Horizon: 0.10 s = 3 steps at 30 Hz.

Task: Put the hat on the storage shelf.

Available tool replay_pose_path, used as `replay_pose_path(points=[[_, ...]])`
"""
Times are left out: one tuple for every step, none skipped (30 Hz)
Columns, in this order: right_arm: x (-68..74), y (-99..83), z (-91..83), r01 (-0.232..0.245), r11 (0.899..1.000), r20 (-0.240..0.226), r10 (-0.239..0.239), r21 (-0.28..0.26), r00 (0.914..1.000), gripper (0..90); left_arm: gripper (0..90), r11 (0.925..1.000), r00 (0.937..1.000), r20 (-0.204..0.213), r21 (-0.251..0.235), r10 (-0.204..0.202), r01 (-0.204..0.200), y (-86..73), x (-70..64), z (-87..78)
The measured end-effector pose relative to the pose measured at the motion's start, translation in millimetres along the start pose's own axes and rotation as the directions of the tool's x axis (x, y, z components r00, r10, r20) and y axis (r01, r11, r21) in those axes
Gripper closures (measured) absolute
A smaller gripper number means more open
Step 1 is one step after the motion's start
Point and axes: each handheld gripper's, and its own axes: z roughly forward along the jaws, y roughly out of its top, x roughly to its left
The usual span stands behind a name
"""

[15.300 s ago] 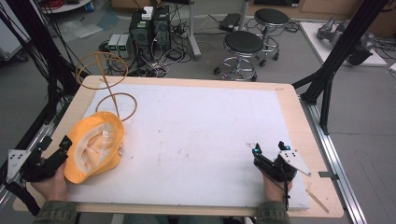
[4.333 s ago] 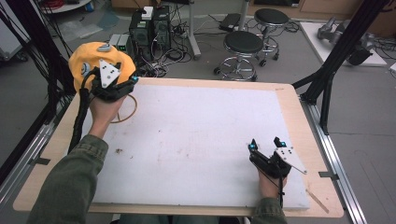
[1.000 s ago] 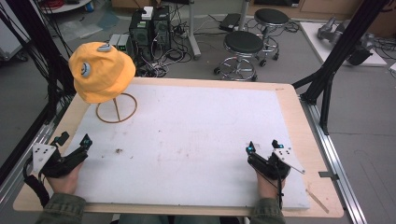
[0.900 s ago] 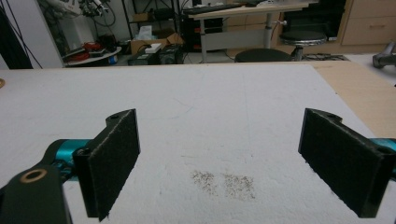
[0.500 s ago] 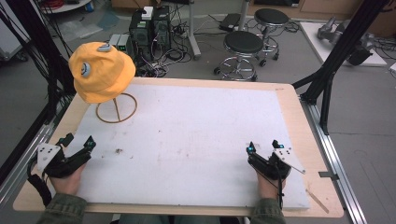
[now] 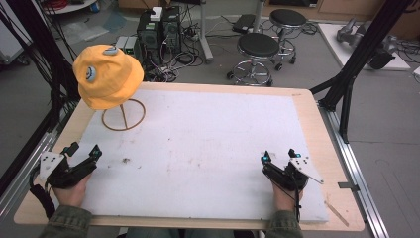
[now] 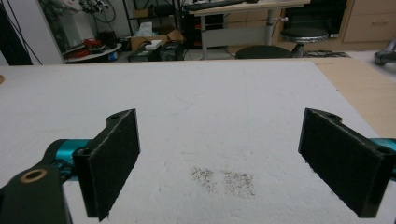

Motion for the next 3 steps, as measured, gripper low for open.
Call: replay_pose_path(points=[[0.0,0.0,0.0,0.0,1.0,0.0,0.0,0.0,1.0,11.6,25.8,1.0,1.0,-0.001,-0.002,0.0,0.0,0.0,0.0,0.1],[0.1,0.0,0.2,-0.003,1.0,-0.001,0.003,0.004,1.0,11.6,25.8,1.0,1.0,0.0,-0.002,-0.001,0.001,0.0,0.0,0.2],[0.0,-0.1,0.3,-0.002,1.0,-0.001,0.002,0.005,1.0,11.6,25.8,1.0,1.0,0.0,-0.002,-0.001,0.001,0.0,0.0,0.2]])
